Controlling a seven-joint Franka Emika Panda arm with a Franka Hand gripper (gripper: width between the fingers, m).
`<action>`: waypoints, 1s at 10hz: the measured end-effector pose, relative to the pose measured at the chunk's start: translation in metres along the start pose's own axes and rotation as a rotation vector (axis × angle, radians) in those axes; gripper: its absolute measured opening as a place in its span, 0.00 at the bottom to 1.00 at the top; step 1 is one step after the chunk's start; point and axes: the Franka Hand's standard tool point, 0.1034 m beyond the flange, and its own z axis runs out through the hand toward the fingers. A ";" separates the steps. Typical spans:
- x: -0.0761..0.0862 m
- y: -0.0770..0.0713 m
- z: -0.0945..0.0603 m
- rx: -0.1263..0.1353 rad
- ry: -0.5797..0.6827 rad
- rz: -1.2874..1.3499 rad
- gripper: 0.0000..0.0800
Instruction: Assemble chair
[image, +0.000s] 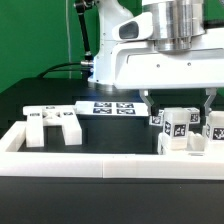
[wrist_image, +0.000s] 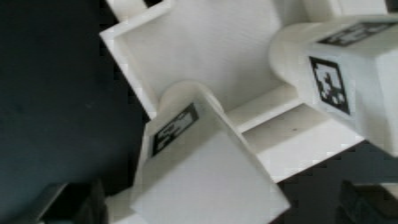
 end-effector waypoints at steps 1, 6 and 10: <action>0.002 0.001 0.000 -0.003 0.011 -0.114 0.81; 0.002 0.003 0.001 -0.033 0.012 -0.468 0.81; 0.002 0.003 0.001 -0.032 0.012 -0.434 0.35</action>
Offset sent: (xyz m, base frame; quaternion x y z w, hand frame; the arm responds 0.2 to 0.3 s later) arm -0.0010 0.0011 0.0018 -0.0179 0.0068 -0.1446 0.9893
